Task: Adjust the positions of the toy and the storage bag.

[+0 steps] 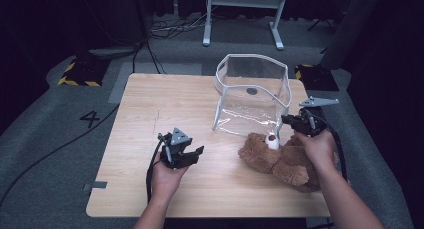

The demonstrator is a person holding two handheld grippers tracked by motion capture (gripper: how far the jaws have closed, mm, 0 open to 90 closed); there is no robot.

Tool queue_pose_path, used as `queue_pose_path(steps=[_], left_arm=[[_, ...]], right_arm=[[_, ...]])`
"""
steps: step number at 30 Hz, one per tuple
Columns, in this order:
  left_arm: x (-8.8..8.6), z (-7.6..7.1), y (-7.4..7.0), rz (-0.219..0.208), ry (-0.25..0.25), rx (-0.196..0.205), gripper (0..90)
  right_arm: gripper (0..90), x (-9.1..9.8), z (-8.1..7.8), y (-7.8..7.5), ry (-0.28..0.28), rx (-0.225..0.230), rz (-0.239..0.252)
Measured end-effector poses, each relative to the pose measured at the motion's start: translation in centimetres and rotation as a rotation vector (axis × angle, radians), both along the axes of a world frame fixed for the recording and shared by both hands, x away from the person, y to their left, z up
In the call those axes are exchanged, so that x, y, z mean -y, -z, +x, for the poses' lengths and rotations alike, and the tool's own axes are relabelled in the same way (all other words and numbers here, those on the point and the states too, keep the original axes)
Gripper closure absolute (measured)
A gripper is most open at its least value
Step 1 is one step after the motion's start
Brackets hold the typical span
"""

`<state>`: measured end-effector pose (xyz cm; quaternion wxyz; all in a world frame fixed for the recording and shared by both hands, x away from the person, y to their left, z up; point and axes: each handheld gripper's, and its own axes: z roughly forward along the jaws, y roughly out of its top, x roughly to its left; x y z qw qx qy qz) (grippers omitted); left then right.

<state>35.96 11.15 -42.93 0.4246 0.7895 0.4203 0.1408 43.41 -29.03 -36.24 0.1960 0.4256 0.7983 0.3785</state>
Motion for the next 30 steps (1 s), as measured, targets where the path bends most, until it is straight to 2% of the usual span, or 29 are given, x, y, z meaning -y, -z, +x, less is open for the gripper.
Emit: queue_pose_path(steps=[2,4,5,6,9,10,13,16,19,23,24,29,30], left_arm=[[0.3,0.8,-0.1,0.012,0.0,-0.002,46.5],[0.5,1.3,-0.3,0.014,-0.004,0.004,46.4],[0.5,1.3,-0.3,0.014,-0.004,0.004,46.4],[0.7,1.8,-0.5,0.021,-0.002,0.01,46.4],[1.0,2.2,-0.6,0.021,-0.001,0.008,46.2],[1.3,2.5,-0.8,0.031,0.006,0.004,46.2],[1.5,2.6,-0.7,0.024,0.001,0.01,46.2],[1.4,2.8,-0.6,0.028,0.001,-0.003,46.1],[1.5,2.8,-0.6,0.027,-0.001,-0.002,46.2],[1.5,3.1,-0.6,0.026,-0.004,0.006,46.2],[1.5,3.5,-0.6,0.045,-0.002,-0.003,46.1],[1.6,4.7,-0.8,0.033,-0.002,0.007,46.2],[1.5,5.5,-0.7,0.027,0.0,-0.007,46.2]], right_arm=[[86.4,0.2,-0.5,0.1,-0.043,0.005,0.017],[86.5,-0.2,-1.0,0.1,-0.099,0.027,-0.006],[86.5,-0.2,-1.0,0.1,-0.099,0.027,-0.006],[86.5,-0.8,-1.7,0.2,-0.191,0.062,-0.037],[86.5,-1.1,-2.2,0.2,-0.222,0.075,-0.045],[86.6,-1.1,-2.7,0.3,-0.267,0.09,-0.033],[86.7,-1.0,-3.3,0.5,-0.337,0.113,-0.02],[86.6,-0.7,-3.6,0.5,-0.383,0.113,0.008],[86.6,-0.2,-3.8,0.7,-0.449,0.119,0.062],[86.5,0.0,-3.9,0.9,-0.456,0.119,0.076],[86.4,0.0,-3.7,1.2,-0.443,0.111,0.06],[86.0,0.4,-3.5,1.3,-0.439,0.098,0.086],[84.3,0.4,-3.4,1.3,-0.439,0.091,0.088]])
